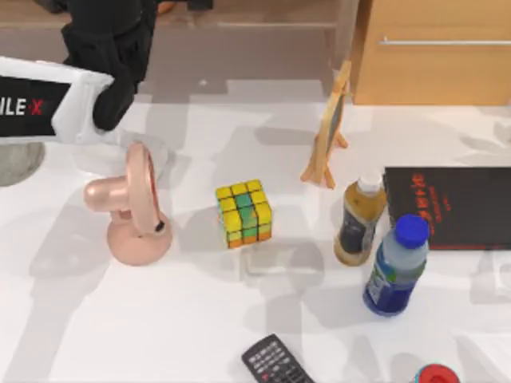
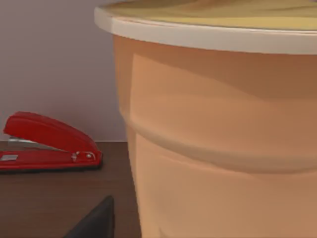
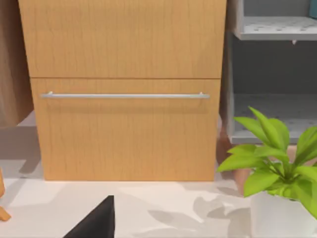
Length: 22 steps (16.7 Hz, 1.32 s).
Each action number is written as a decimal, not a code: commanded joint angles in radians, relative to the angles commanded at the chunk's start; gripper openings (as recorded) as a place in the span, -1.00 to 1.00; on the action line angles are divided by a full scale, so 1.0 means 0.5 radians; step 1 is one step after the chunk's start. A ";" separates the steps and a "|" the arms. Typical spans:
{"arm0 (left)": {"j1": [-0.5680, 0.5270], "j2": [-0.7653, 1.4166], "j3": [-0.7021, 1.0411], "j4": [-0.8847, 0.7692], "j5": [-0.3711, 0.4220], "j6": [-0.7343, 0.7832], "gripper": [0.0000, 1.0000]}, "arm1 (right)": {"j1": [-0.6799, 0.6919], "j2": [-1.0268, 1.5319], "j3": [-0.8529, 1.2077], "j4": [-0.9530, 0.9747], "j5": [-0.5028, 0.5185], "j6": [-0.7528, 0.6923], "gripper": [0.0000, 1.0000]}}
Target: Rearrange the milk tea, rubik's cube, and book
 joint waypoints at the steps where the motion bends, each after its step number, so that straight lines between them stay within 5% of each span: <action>1: 0.012 0.055 0.083 -0.028 0.012 0.000 1.00 | 0.000 0.000 0.000 0.000 0.000 0.000 1.00; 10: 0.060 0.254 0.394 -0.141 0.063 -0.002 1.00 | 0.000 0.000 0.000 0.000 0.000 0.000 1.00; 22: 0.060 0.254 0.394 -0.141 0.063 -0.002 -0.81 | 0.000 0.000 0.000 0.000 0.000 0.000 1.00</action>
